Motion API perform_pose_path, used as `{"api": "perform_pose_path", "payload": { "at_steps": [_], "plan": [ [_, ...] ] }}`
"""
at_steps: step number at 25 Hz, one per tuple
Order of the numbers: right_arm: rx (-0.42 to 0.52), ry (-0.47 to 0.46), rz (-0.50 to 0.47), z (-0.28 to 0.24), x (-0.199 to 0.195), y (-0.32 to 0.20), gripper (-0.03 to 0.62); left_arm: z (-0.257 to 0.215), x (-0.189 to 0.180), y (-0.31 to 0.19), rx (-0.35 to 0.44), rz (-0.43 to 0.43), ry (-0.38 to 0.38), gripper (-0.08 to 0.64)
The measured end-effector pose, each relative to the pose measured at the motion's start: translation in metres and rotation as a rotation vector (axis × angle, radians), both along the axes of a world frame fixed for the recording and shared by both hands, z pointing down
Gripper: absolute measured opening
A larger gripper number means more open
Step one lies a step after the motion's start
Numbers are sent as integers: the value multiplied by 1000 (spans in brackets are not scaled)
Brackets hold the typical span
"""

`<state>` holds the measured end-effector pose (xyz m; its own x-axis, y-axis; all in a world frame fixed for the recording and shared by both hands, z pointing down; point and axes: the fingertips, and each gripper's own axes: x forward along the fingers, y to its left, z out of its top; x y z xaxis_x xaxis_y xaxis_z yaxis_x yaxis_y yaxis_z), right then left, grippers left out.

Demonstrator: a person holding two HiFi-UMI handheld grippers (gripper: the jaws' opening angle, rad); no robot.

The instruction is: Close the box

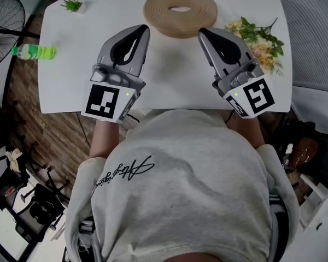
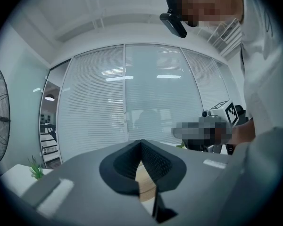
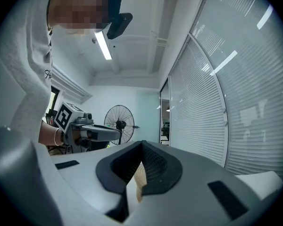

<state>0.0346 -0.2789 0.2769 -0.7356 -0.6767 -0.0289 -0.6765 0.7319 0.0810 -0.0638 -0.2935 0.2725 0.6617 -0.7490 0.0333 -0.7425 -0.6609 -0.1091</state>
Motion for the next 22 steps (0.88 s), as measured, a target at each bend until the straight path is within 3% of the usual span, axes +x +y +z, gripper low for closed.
{"api": "perform_pose_path", "payload": {
  "at_steps": [22],
  "plan": [
    [4,15,-3,1,3,0,2,-4,7,0,17,18,1,0]
  ]
}}
